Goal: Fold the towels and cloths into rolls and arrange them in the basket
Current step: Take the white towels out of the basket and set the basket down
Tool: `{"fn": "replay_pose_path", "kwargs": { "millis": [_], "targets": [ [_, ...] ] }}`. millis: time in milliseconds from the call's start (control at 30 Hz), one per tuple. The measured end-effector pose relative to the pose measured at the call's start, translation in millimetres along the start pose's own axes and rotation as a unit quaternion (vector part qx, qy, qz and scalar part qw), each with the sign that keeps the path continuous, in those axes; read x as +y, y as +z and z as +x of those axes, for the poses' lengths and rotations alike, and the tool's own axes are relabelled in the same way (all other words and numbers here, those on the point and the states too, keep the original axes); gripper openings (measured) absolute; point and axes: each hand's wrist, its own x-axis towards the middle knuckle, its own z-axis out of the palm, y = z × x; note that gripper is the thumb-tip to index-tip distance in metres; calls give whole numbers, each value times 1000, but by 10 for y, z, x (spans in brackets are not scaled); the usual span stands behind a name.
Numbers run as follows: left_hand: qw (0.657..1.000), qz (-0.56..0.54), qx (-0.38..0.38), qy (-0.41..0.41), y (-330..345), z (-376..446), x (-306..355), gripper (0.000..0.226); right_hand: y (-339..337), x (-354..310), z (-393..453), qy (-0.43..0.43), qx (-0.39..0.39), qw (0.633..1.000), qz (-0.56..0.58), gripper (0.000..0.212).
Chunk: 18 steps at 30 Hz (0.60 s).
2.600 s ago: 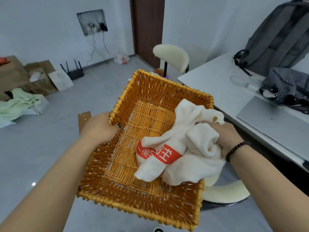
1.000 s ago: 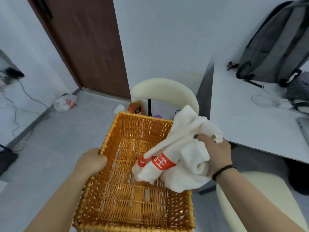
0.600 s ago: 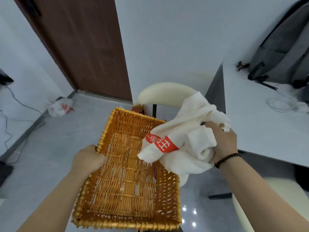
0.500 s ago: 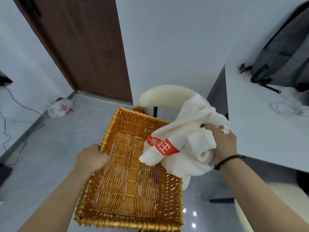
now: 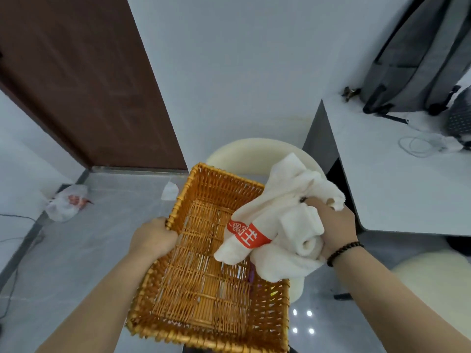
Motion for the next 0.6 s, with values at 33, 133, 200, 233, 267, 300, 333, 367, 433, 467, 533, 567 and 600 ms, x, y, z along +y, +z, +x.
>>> {"fn": "replay_pose_path", "kwargs": {
  "millis": [33,133,200,233,267,300,333,367,433,467,533,567,600],
  "targets": [
    [1000,6,-4,10,-26,57,-14,5,18,48,-37,12,13,1000,22,20],
    [999,32,-11,39,-67,194,-91,5,82,228,-171,39,54,994,91,15],
    [997,53,-13,51,-89,258,-165,7,151,331,-269,43,87,987,128,16],
    [997,59,-14,54,-96,282,-205,10,188,378,-316,47,103,984,135,17],
    [997,60,-15,56,-98,305,-240,14,224,429,-344,54,114,983,134,18],
    [996,59,-18,58,-98,319,-269,17,263,484,-365,65,122,982,127,19],
    [996,55,-22,61,-91,335,-294,18,305,543,-374,74,127,982,120,19],
    [996,49,-27,64,-80,346,-307,17,350,599,-377,81,130,982,111,20],
    [996,39,-35,69,-31,377,-306,15,414,712,-367,70,119,989,55,17],
    [996,32,-38,72,4,397,-296,15,437,759,-359,55,111,992,19,14],
    [997,6,-46,67,128,449,-277,15,468,872,-309,9,110,993,-30,9],
    [997,-11,-52,60,213,486,-269,15,477,930,-272,-20,107,992,-66,6],
    [997,-29,-57,53,318,529,-263,15,487,983,-219,-46,96,988,-112,5]
  ]
}}
